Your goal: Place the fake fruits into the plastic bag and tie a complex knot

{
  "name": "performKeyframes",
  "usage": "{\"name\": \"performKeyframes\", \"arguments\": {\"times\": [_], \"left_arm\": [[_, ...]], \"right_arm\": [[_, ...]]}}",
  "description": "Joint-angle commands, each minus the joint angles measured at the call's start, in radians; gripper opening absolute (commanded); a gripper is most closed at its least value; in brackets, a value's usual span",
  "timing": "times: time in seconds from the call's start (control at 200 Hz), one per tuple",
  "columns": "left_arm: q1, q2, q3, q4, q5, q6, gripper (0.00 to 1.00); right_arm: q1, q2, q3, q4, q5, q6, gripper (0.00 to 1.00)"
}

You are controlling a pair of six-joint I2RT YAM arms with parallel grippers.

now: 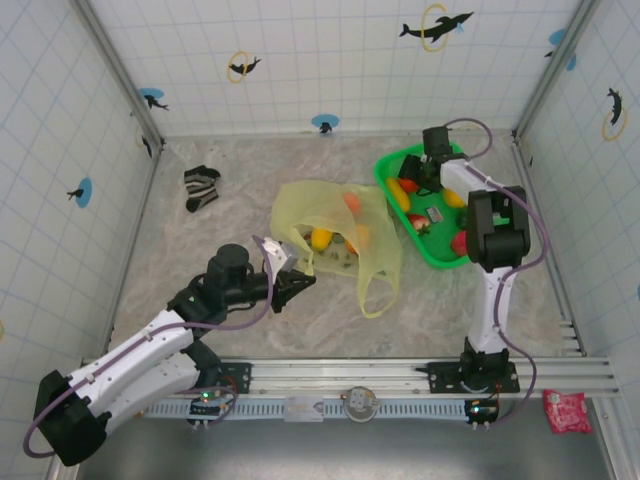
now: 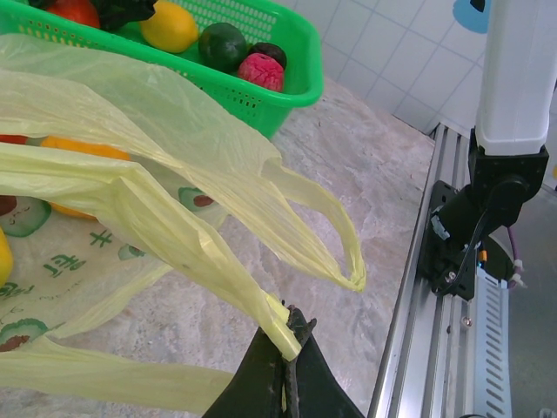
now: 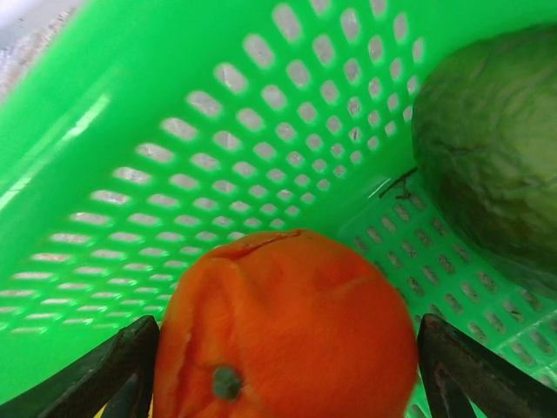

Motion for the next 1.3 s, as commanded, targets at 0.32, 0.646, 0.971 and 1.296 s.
{"name": "performKeyframes", "arguments": {"times": [0.32, 0.646, 0.971, 1.296], "left_arm": [[-0.008, 0.0, -0.009, 0.01, 0.002, 0.026, 0.0], [-0.008, 0.0, -0.011, 0.009, -0.004, 0.028, 0.0], [-0.008, 0.0, -0.008, 0.008, -0.006, 0.027, 0.0], [-0.009, 0.0, -0.004, 0.006, -0.006, 0.024, 0.0]], "right_arm": [[-0.027, 0.067, 0.052, -0.022, -0.057, 0.031, 0.66], [-0.027, -0.014, 0.044, -0.014, -0.066, 0.033, 0.55], [-0.027, -0.222, -0.095, 0.048, -0.079, 0.024, 0.53], [-0.019, -0.465, -0.255, 0.121, -0.128, 0.038, 0.53]]}}
